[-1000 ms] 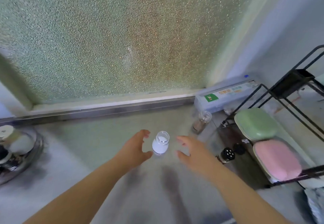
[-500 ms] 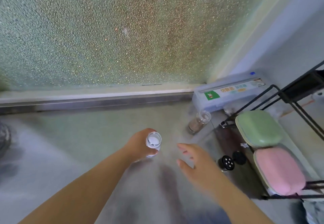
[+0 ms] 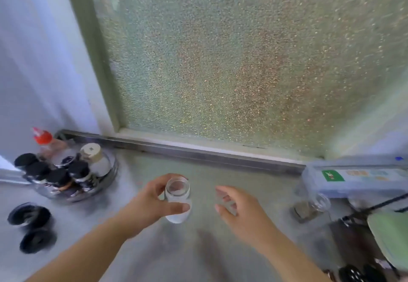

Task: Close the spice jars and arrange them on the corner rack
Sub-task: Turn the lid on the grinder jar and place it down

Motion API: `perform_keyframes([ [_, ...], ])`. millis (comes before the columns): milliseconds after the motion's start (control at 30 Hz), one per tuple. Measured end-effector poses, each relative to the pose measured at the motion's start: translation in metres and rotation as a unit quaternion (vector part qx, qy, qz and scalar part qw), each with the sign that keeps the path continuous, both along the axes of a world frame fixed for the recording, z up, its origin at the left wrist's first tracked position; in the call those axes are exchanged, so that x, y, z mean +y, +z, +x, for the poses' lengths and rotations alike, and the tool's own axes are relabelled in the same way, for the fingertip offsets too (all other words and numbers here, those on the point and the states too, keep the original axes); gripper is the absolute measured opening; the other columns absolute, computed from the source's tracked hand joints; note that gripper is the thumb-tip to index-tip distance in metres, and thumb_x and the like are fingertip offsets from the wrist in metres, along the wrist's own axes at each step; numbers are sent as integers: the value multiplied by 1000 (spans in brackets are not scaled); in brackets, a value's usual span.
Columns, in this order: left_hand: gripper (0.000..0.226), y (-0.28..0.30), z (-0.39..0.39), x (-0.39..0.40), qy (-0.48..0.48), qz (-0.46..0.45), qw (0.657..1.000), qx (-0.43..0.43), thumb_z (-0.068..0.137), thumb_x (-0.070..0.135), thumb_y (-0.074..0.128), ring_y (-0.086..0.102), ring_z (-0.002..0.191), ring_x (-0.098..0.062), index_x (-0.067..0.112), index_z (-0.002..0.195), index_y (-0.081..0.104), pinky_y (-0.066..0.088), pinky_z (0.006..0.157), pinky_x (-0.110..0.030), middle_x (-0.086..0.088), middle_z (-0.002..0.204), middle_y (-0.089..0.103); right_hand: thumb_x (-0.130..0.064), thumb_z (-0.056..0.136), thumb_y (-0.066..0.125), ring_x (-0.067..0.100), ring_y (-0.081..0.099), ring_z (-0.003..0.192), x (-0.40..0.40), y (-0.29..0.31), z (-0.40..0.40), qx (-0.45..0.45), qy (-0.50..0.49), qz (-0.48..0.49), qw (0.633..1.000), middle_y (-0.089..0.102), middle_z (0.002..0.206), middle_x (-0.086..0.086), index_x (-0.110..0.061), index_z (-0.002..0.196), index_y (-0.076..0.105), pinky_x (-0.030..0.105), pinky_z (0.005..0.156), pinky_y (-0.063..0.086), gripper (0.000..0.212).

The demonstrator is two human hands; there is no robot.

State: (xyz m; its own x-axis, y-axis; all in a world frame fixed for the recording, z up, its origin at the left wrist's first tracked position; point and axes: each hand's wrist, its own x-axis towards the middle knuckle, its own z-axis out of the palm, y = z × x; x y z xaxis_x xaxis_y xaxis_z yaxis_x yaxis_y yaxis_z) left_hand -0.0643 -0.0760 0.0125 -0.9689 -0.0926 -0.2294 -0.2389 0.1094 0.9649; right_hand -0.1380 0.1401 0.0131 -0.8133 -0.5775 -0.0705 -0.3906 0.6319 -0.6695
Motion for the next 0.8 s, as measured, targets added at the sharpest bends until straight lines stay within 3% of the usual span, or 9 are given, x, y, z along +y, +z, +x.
perform_keyframes([
  [200, 53, 17, 99, -89, 167, -46, 985, -14, 51, 28, 82, 62, 92, -2, 37, 99, 62, 45, 86, -25, 15, 98, 69, -23, 86, 62, -13, 49, 92, -118, -11, 28, -25, 163, 13, 986, 58, 109, -14, -25, 126, 53, -2, 78, 33, 41],
  [367, 55, 9, 173, -133, 275, -61, 959, -24, 45, 39, 81, 63, 96, -16, 36, 97, 63, 48, 95, -41, 5, 98, 70, -25, 85, 61, -8, 51, 90, -202, -31, 66, -52, 266, 32, 962, 55, 104, -16, -26, 124, 54, 0, 76, 33, 39],
  [500, 55, 0, 208, -153, 353, -33, 935, -19, 40, 38, 81, 64, 94, -17, 36, 93, 65, 47, 94, -40, 7, 95, 70, -27, 85, 61, 1, 51, 89, -250, -49, 88, -60, 311, 69, 946, 55, 105, -10, -25, 126, 53, 1, 71, 33, 42],
  [600, 53, -5, 225, -166, 399, -25, 916, -20, 37, 41, 79, 66, 88, -8, 44, 89, 65, 49, 85, -28, 15, 93, 71, -29, 87, 58, 3, 49, 96, -285, -54, 100, -51, 339, 103, 934, 53, 116, -7, -23, 134, 45, 14, 88, 39, 50],
  [667, 53, -10, 235, -176, 424, -24, 905, -23, 36, 44, 79, 65, 86, -4, 45, 87, 65, 48, 83, -26, 17, 93, 71, -29, 87, 58, 14, 51, 109, -312, -53, 108, -26, 363, 126, 923, 49, 130, -1, -22, 140, 37, 25, 99, 37, 57],
  [800, 48, -15, 254, -192, 439, -9, 898, -29, 37, 42, 81, 65, 82, 2, 41, 83, 68, 47, 78, -22, 18, 89, 72, -29, 86, 54, 27, 45, 124, -372, -54, 129, 29, 386, 157, 908, 42, 135, 8, -27, 143, 28, 36, 102, 39, 62],
])
